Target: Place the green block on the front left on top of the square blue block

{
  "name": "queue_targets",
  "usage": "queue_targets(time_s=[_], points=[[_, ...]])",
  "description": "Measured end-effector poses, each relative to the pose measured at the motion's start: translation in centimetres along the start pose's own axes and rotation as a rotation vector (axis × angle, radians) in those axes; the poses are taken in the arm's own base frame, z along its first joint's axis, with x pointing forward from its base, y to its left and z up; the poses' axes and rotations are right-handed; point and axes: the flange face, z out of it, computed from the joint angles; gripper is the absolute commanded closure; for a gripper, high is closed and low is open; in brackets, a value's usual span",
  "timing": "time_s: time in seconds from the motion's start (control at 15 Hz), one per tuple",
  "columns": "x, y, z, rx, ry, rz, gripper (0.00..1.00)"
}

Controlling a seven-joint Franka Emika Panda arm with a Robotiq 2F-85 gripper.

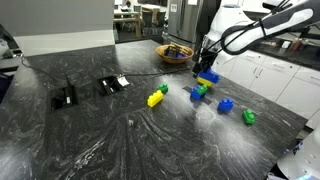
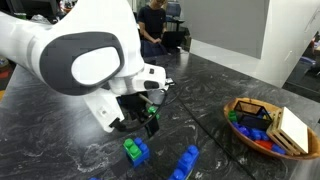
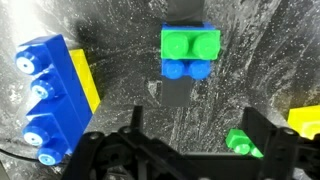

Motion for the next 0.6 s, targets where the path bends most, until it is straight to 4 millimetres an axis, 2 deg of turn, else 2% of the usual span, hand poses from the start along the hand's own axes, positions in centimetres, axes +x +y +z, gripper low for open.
queue_targets(time_s=[0.13,0.2,0.27,0.33,0.6], points=[[0.04,0.14,-0.47,0.019,0.006,0.022,0.02],[0.04,0.13,-0.53,0.029,0.005,0.032,0.26],[0.02,0.11,-0.51,0.038,0.003,0.042,0.27],[-0.02,0.09,-0.45,0.048,-0.001,0.052,0.32],[-0.05,0.11,-0.44,0.063,-0.004,0.082,0.60]])
